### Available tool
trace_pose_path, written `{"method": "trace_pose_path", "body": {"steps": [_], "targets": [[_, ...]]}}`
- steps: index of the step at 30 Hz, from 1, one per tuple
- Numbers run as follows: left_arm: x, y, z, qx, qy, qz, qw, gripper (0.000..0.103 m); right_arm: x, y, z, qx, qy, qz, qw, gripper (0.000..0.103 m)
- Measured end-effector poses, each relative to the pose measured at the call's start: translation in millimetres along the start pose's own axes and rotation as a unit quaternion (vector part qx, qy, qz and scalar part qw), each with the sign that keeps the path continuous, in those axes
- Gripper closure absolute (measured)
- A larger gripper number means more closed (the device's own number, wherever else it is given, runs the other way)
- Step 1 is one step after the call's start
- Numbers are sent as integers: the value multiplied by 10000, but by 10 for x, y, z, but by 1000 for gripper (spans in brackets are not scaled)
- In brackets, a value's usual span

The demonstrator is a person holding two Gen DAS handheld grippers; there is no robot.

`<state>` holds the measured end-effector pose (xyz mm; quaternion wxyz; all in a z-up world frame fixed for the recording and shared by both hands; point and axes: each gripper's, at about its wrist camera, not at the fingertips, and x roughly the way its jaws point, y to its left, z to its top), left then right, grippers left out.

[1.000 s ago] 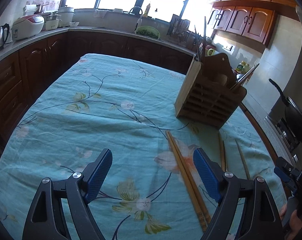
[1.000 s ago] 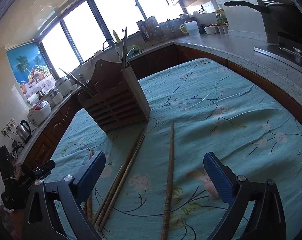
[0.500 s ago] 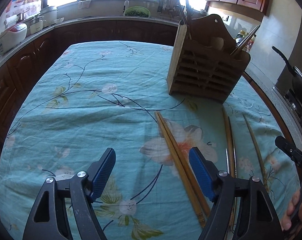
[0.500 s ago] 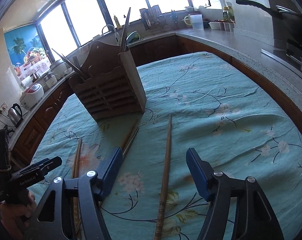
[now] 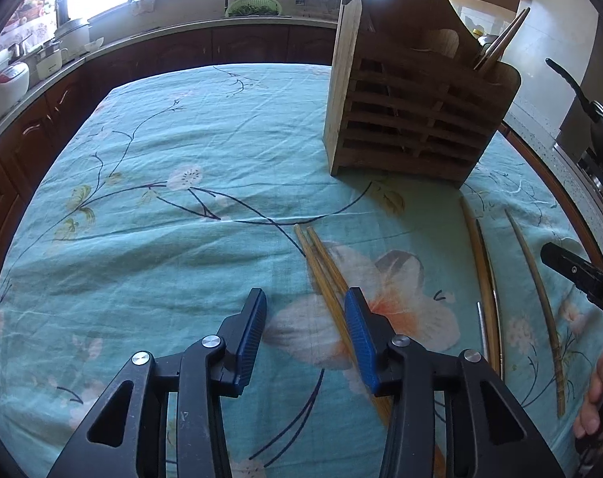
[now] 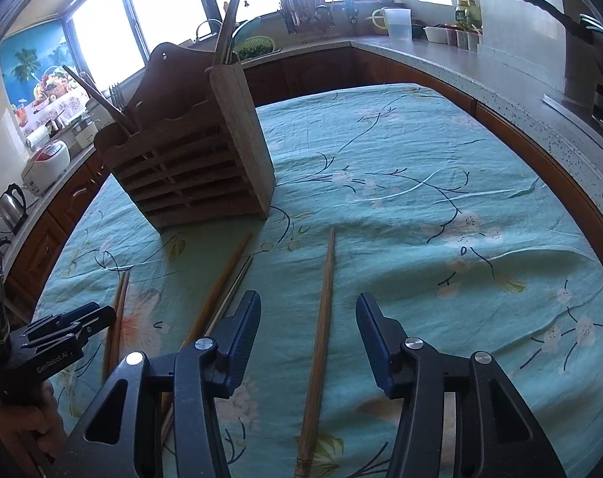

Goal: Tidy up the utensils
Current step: 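Move both grippers back down to the wooden chopsticks on the cloth, then close the left gripper on a wooden chopstick while the right grasps another, then lift the wooden chopsticks with both grippers toward the holder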

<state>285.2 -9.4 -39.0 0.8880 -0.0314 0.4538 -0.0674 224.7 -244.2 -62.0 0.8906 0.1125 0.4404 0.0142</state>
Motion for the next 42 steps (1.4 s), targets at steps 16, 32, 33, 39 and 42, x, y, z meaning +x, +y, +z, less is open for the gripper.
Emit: {"method": "trace_pose_path", "body": {"steps": [16, 32, 33, 39, 42], "targets": [[276, -150, 228, 572, -46, 93, 9983, 93, 524, 92, 251, -520, 317, -528, 9967, 80], [-327, 178, 195, -18, -346, -754, 9966, 99, -155, 129, 286, -129, -200, 289, 9993, 98], [-412, 194, 198, -24, -426, -780, 9960, 99, -240, 140, 297, -119, -282, 343, 9989, 98], [-972, 280, 163, -52, -905, -974, 9911, 99, -747, 267, 418, -191, -798, 541, 9952, 98], [-1259, 339, 129, -77, -1154, -1049, 9877, 99, -986, 330, 482, -242, -1091, 623, 9918, 98]]}}
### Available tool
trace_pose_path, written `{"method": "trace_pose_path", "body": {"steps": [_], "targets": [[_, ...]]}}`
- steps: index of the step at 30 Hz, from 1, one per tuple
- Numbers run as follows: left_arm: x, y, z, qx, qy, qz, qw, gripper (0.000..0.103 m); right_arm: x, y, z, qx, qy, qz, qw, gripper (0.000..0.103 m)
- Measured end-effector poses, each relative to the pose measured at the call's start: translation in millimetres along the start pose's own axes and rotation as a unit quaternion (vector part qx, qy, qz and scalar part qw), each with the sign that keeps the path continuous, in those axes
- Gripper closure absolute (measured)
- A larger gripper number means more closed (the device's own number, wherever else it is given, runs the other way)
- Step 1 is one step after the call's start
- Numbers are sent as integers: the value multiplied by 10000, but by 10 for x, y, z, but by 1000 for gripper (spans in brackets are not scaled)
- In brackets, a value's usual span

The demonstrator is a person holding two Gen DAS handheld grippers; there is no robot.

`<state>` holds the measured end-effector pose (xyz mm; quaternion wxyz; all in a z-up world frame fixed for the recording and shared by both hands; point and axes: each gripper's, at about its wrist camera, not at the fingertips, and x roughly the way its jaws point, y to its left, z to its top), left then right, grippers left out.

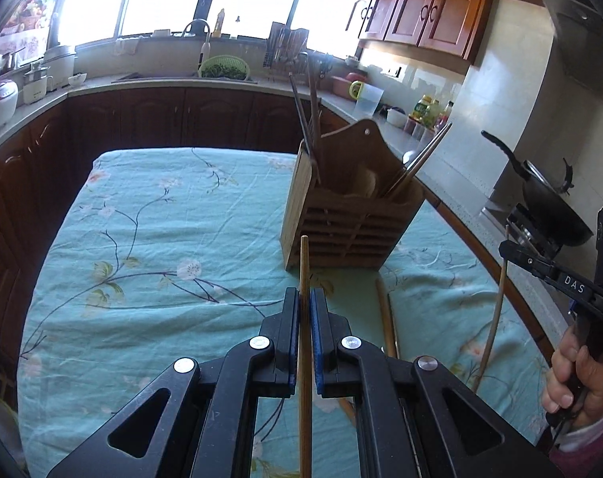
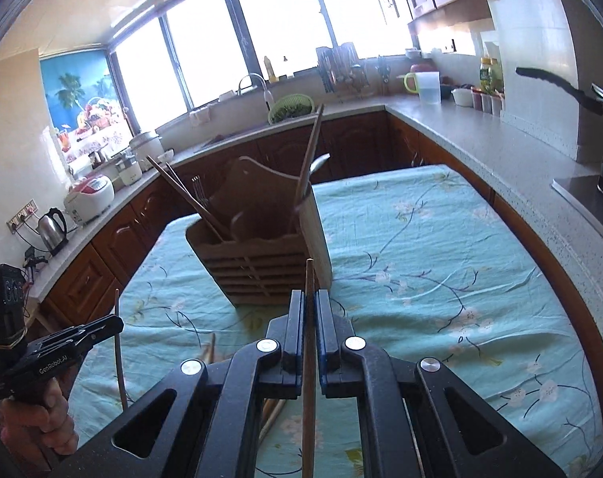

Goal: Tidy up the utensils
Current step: 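Lift the wooden chopsticks with both grippers toward the holder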

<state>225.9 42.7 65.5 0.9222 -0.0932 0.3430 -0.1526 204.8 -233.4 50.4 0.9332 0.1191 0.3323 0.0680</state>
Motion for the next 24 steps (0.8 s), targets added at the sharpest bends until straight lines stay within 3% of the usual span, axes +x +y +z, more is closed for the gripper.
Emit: {"method": "trace_pose_path", "body": {"steps": [10, 24], "targets": [[-678, 0, 55, 26, -617, -135, 9980, 99, -408, 187, 259, -120, -652, 176, 9976, 98], [-665, 11, 145, -63, -848, -155, 9963, 99, -415, 163, 309, -32, -728, 241, 9971, 98]]}}
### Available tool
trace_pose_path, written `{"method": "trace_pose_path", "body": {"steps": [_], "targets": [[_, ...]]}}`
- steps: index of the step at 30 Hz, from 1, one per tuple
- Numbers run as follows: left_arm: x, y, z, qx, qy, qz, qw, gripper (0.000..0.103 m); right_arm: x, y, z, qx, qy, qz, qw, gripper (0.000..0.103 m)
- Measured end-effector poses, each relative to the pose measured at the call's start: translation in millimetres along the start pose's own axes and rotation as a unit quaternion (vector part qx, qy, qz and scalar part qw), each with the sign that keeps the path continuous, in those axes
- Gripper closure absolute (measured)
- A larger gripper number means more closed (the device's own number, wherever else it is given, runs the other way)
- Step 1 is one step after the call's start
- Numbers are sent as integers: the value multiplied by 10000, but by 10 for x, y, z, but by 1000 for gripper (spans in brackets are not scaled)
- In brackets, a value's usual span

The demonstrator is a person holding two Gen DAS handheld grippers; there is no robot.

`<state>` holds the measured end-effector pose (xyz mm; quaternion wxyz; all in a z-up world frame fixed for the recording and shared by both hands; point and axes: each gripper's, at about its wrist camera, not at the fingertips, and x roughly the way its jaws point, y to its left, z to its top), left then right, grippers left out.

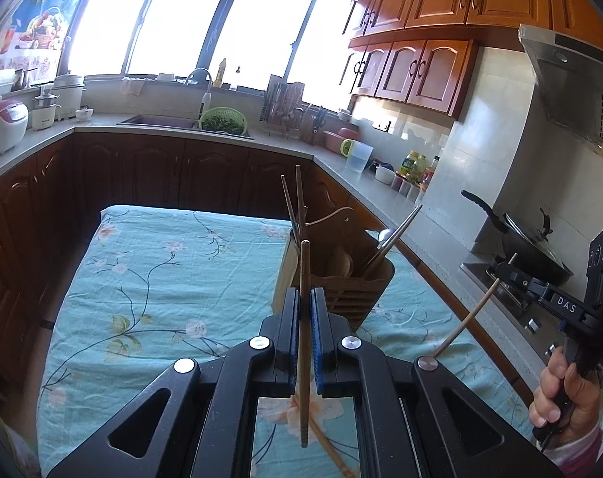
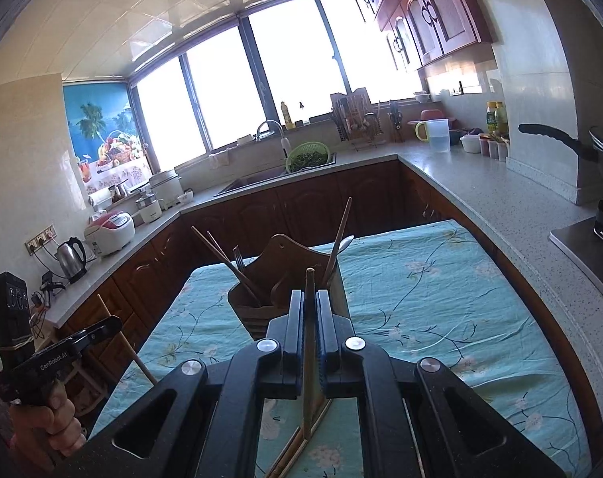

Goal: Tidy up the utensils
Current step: 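Lift the wooden chopsticks with both grippers toward the holder, then lower the wooden chopsticks with both grippers into the holder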

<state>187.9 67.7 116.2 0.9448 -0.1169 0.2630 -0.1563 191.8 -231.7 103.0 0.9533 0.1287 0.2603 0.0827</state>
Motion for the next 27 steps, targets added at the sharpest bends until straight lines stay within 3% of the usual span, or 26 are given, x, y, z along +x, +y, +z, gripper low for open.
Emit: {"method": "trace_pose_path", "body": {"steps": [10, 18, 22, 27], "targets": [[99, -8, 263, -71, -388, -112, 9992, 99, 11, -17, 251, -17, -275, -8, 9996, 98], [235, -79, 696, -18, -1054, -175, 9943, 99, 79, 8, 731, -35, -789, 34, 9969, 98], [419, -100, 836, -57, -1366, -153, 9905, 99, 180, -11, 962, 53, -1014, 63, 9948, 98], [808, -90, 764, -182, -1529, 34, 9881, 99, 442, -52, 1076, 126, -1092, 39, 9939, 98]]}}
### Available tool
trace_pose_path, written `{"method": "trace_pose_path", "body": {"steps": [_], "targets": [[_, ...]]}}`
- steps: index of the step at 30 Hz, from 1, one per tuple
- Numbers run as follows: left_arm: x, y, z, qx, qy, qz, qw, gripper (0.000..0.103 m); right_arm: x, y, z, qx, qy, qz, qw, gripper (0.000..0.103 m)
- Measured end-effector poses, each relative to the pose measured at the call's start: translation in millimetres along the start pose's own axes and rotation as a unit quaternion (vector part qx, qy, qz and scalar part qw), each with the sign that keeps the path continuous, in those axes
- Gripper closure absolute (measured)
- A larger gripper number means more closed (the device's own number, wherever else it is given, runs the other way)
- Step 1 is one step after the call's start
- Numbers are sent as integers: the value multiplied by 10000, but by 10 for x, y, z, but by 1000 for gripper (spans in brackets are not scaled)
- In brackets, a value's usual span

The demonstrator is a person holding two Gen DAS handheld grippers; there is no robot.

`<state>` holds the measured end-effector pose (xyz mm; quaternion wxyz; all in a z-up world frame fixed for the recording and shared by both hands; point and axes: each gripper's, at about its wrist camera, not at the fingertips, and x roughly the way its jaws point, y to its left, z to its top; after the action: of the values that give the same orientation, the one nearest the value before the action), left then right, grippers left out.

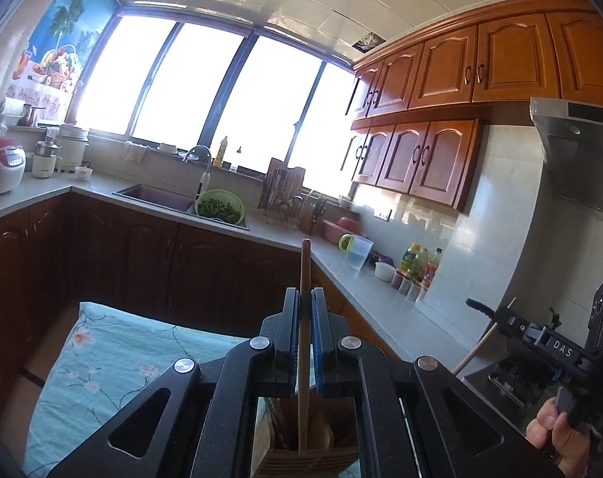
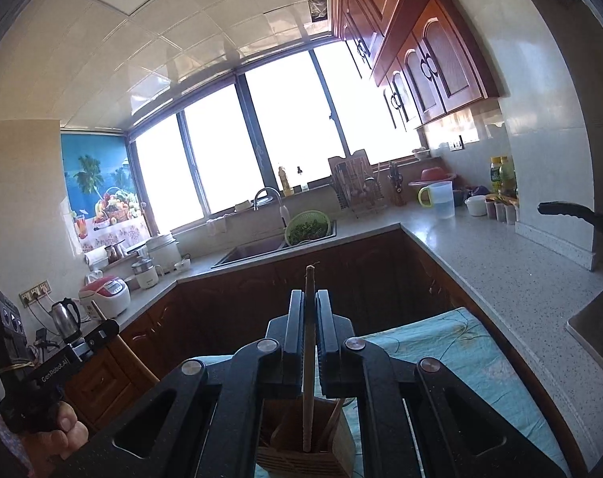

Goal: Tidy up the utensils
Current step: 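Lower the wooden chopsticks with both grippers into the holder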

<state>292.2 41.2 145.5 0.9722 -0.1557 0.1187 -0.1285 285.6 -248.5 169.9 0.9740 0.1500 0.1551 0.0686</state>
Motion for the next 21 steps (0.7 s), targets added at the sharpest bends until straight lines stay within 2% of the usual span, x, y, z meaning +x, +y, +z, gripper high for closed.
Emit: {"method": "trace_pose_path", "body": {"steps": [4, 12, 18, 21], "targets": [[286, 16, -236, -55, 7, 169, 9998, 99, 205, -55, -137, 46, 98, -68, 9999, 98], [715, 58, -689, -132, 373, 336, 9986, 99, 496, -217, -593, 224, 567, -174, 9980, 98], [949, 1, -814, 42, 795, 275, 9964, 99, 634, -299, -812, 359, 888, -174, 9952, 98], [967, -14, -779, 131, 782, 279, 9965, 98, 667, -288, -820, 333, 977, -200, 9945, 98]]}}
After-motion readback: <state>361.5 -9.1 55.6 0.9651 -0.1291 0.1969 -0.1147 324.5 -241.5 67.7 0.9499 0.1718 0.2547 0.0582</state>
